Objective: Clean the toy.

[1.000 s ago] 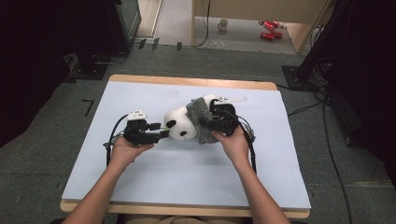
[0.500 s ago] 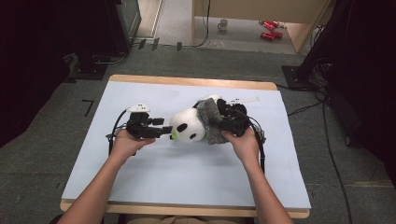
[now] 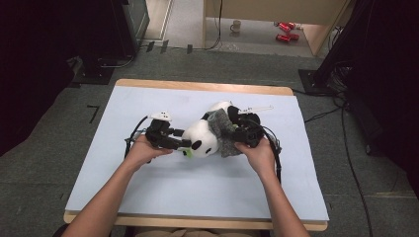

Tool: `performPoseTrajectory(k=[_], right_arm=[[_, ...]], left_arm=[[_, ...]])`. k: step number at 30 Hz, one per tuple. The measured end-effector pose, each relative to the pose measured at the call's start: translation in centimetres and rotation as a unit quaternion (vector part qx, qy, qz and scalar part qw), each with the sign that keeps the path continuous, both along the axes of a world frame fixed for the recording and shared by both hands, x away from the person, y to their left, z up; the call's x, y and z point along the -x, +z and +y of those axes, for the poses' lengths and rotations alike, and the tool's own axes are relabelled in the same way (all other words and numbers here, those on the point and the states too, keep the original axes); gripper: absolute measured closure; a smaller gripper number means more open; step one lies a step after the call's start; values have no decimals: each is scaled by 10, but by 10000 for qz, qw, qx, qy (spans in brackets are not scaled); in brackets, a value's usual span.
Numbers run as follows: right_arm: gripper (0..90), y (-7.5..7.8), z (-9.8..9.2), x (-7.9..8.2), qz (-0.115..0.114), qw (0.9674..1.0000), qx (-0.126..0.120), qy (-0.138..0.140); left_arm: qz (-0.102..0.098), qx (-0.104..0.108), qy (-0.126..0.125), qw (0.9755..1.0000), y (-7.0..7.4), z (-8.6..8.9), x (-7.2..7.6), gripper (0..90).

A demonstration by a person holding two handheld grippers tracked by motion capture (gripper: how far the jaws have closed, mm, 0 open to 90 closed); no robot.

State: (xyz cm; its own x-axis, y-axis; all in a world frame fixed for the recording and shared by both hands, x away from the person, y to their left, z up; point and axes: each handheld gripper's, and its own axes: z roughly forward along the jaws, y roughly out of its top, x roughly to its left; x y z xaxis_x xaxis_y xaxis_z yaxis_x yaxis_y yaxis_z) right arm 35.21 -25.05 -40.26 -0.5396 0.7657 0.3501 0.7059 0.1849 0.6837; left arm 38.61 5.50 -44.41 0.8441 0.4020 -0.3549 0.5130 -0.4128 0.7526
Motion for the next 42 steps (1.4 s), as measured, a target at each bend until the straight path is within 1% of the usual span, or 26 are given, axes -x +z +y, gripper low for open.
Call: performPoseTrajectory(k=[1,3,4,5,7,8,9,11,12,13,14,15,16,18,19,21,23,24,26,28,30,33,36,40,42], right_arm=[[757,0,1,0,-31,10000,31,-14],[760,0,4,0,-69,9999,88,-45],[760,0,5,1,-97,9999,108,-53],[761,0,6,1,-113,9998,117,-64],[764,1,9,1,-161,9997,142,-92],[765,1,11,1,-199,9996,174,-117],[766,1,13,2,-243,9994,195,-114],[766,2,16,2,-313,9992,215,-109],[766,2,17,2,-328,9992,186,-115],[765,2,18,2,-363,9992,158,-109],[764,2,18,1,-385,9991,144,-128],[763,2,19,1,-412,9990,122,-152],[762,0,19,1,-445,9988,101,-172],[763,1,17,0,-451,9986,49,-267],[763,2,17,0,-446,9985,23,-322],[764,6,15,3,-458,9983,17,-372],[766,11,14,7,-513,9980,-3,-372],[766,14,14,10,-530,9979,-61,-366],[765,19,16,15,-559,9978,-129,-325],[765,24,19,22,-605,9978,-117,-230],[765,29,22,30,-655,9977,-91,-148],[765,33,25,41,-642,9978,-119,-66],[764,32,28,49,-584,9980,-230,10],[764,24,34,61,-467,9984,-270,140],[763,21,39,66,-484,9982,-273,211]], left_arm=[[46,-30,-32,10000,-1,-2,1,399],[13,-14,-38,10000,-3,-3,5,437],[37,-2,-38,10000,-4,-3,6,462],[87,45,-14,10000,-6,-4,8,489],[107,48,48,9999,-8,-4,12,564],[39,22,77,10000,-8,-5,16,597],[19,-12,67,10000,-8,-5,18,628],[46,-59,21,10000,-8,-5,26,667],[78,-38,5,10000,-8,-5,29,681],[58,-33,9,10000,-10,-6,32,686],[52,-12,70,10000,-11,-6,35,686],[36,-2,160,9999,-11,-6,36,686],[92,34,243,9997,-11,-5,36,686],[59,71,344,9994,-10,-5,36,685],[17,59,393,9992,-9,-5,36,686],[32,72,453,9989,-8,-4,36,688],[45,112,526,9985,-7,-3,36,691],[35,122,555,9984,-6,-3,36,693],[85,143,602,9980,-6,-3,36,695],[103,157,652,9977,-5,-2,35,695],[82,166,670,9976,-5,-2,35,694],[74,192,730,9971,-3,0,35,694],[126,179,751,9969,-3,1,34,692],[143,181,787,9966,-2,1,33,691],[165,192,816,9963,-2,-1,33,690]])
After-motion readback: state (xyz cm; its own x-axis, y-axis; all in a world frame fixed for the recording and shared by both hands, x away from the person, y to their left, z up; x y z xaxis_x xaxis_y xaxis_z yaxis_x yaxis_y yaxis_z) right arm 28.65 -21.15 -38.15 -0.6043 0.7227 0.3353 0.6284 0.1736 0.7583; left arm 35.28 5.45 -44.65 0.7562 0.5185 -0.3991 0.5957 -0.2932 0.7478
